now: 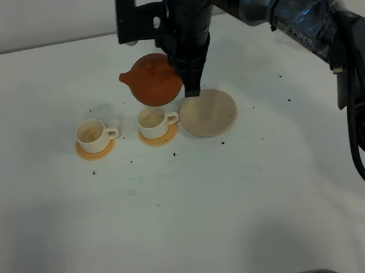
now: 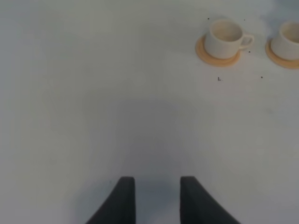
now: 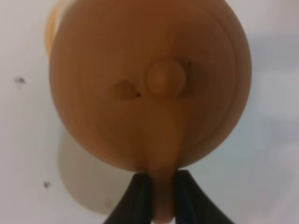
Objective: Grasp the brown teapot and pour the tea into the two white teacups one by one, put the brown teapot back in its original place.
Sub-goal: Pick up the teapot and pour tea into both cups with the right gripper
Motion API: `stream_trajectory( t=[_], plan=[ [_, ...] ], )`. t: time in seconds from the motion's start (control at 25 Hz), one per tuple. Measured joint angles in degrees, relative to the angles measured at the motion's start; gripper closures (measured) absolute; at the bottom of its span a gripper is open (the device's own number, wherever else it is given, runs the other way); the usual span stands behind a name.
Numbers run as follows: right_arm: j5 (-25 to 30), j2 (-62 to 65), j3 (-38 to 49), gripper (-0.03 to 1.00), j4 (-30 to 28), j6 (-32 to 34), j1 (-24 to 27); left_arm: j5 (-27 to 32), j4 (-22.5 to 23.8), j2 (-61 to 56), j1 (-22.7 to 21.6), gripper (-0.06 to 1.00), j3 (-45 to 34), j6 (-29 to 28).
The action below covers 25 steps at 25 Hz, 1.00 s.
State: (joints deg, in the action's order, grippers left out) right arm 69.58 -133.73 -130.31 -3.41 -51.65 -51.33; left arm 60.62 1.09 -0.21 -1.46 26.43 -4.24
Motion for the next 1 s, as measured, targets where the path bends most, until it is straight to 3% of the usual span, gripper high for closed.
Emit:
stream_trajectory(
  t=[0.64, 1.0],
  plan=[
    [-8.7, -3.5, -0.4, 0.83, -0.3, 2.2, -4.5, 0.0, 0.0, 0.0, 0.0, 0.67, 0.0, 0.0],
    [-13.3, -4.4, -0.4, 0.83, -4.7, 2.2, -5.4, 0.0, 0.0, 0.0, 0.0, 0.67, 0.0, 0.0]
  ],
)
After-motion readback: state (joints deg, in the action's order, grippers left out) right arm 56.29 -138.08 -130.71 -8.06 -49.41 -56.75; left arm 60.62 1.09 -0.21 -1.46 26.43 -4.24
